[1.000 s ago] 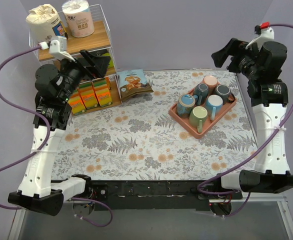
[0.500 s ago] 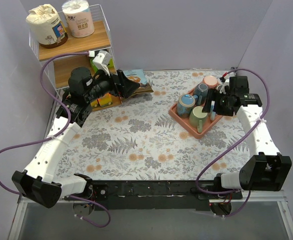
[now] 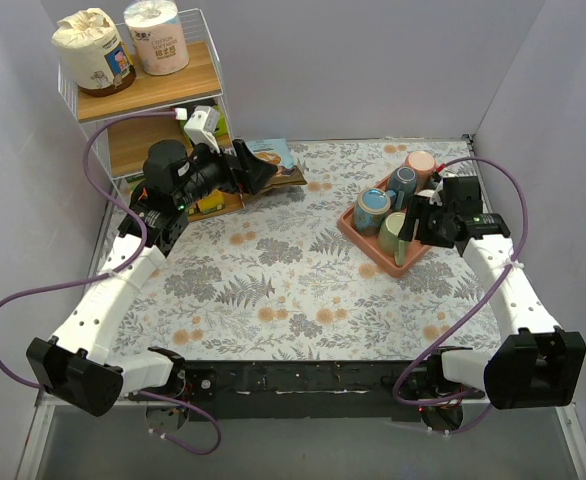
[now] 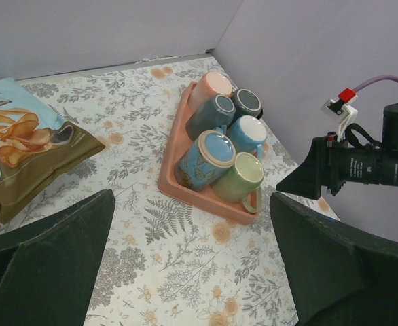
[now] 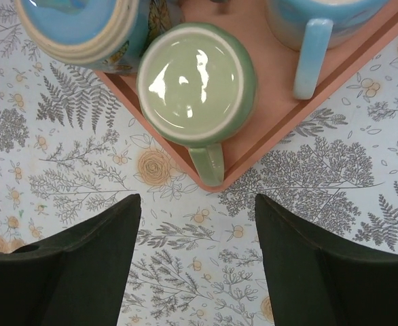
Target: Turn the mug right side up
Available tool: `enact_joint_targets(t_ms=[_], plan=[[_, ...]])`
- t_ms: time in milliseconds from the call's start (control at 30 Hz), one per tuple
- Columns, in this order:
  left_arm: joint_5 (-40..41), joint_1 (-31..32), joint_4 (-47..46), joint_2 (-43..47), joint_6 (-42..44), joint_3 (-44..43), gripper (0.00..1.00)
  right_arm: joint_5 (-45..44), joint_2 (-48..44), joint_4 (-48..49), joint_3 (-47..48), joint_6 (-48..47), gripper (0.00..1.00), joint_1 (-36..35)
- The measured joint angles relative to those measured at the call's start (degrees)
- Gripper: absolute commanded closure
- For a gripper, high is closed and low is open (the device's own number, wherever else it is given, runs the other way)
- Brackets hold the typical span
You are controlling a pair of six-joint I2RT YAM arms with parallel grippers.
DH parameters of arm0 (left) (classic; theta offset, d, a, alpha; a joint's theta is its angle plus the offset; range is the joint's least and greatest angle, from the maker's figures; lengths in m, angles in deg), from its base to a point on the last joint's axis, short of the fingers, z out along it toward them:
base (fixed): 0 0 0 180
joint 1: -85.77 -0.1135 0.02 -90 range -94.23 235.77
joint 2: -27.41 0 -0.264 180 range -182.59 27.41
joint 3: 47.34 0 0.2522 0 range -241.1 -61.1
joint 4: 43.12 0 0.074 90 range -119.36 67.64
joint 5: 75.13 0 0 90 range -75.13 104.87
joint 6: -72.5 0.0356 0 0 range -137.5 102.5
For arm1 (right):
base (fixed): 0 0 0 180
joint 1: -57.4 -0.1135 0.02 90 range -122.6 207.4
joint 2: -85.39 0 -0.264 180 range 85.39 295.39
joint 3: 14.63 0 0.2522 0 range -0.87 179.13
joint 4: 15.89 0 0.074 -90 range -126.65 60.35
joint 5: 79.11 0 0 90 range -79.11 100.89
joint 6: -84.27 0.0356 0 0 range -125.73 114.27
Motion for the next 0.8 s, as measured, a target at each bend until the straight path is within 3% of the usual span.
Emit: enact_joint_targets(t_ms=[433,800], plan=[[3.8,0.09,-1.49,0.46,-1.38,1.53,0.02,-0.59,6.93,5.6,-4.92,1.77,0.36,-4.15],[3.78,0.09,-1.46,0.46,-1.42,1.53,0.02,-8.33,13.84,6.19,-4.7,1.95,0.48,-4.85]])
